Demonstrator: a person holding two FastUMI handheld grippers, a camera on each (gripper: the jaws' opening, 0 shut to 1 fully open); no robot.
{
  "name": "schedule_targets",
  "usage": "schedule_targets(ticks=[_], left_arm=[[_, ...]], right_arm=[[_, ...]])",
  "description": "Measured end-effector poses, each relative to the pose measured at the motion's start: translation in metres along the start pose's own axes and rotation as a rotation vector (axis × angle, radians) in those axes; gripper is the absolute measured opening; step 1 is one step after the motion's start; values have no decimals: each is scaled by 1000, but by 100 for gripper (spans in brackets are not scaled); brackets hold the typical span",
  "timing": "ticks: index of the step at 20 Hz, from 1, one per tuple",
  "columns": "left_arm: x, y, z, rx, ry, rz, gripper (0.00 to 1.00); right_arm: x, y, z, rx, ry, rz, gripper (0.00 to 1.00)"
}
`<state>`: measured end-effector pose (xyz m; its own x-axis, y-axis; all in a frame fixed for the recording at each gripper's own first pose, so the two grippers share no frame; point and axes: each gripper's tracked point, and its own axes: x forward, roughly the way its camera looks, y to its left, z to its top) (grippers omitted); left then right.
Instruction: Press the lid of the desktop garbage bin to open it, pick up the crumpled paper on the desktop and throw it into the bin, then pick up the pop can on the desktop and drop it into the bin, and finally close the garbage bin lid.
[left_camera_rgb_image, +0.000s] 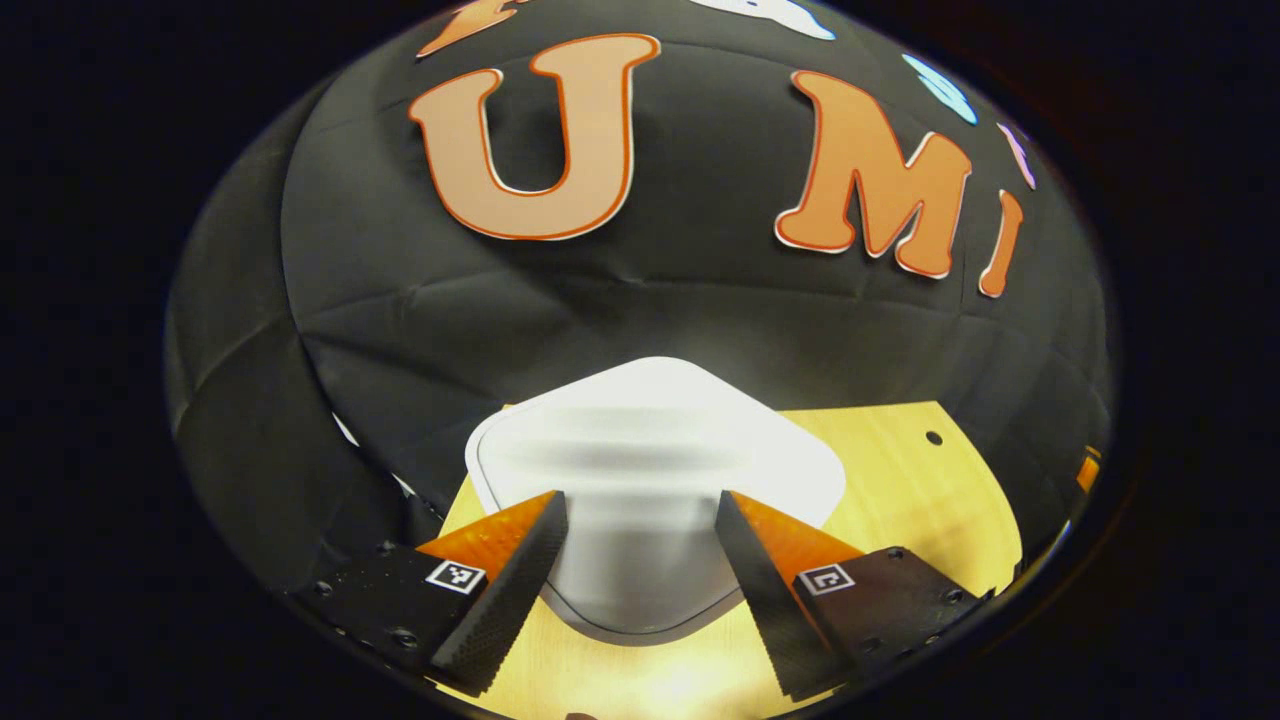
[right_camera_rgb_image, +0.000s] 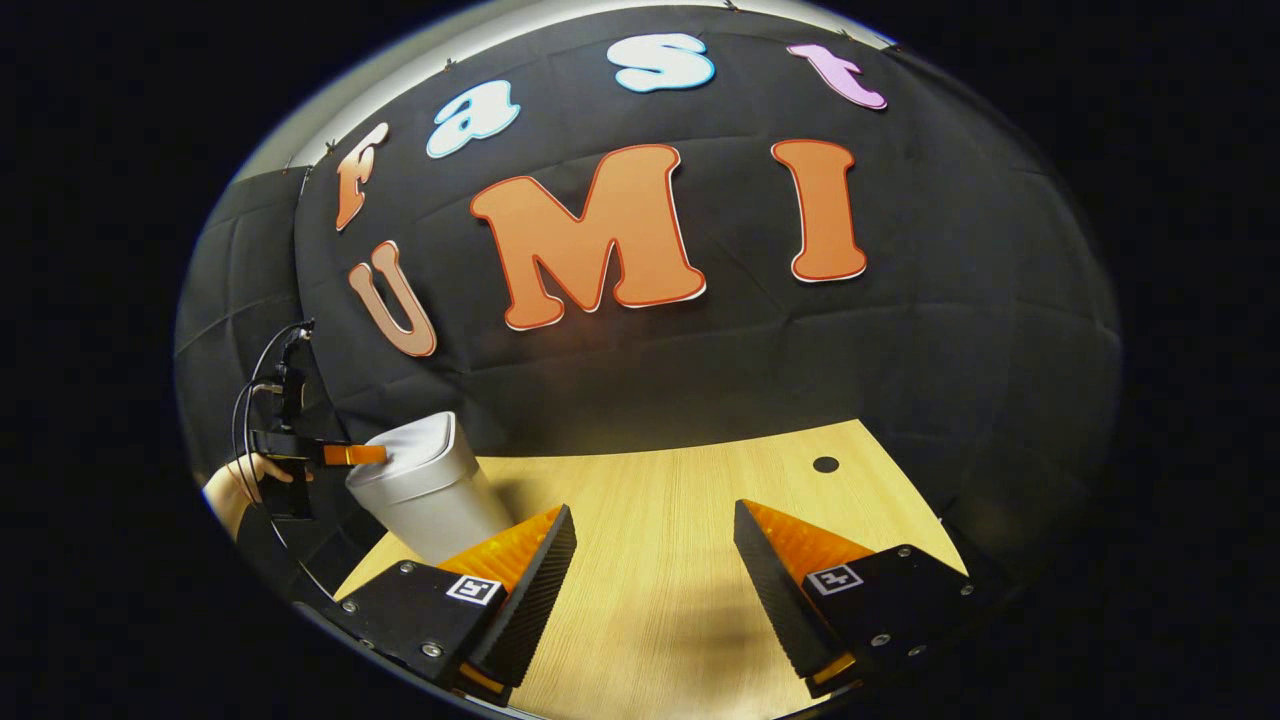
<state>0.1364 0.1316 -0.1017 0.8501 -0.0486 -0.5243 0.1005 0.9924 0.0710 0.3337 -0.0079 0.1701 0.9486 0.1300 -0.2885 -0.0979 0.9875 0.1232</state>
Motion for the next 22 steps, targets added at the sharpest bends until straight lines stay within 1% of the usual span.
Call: schedule_targets(ticks=[2,6,11,15,18,22], left_arm=[[3,-2,2,-4,-32,-8,98],[4,1,-1,38,-15,-3,96],[2,0,1,32,-18,-11,97],[1,-1,0,17,-34,-10,97],[-1,-1,2,76,-41,-12,97],[-2,0,8,148,-60,53,97]], right_arm=[[1,0,0,5,2,-1,95],[4,3,0,13,7,3,95],[3,9,-3,2,10,15,95],[0,4,3,11,-6,6,95],[-3,1,8,16,-18,-6,95],[-7,2,14,5,-37,-13,94]])
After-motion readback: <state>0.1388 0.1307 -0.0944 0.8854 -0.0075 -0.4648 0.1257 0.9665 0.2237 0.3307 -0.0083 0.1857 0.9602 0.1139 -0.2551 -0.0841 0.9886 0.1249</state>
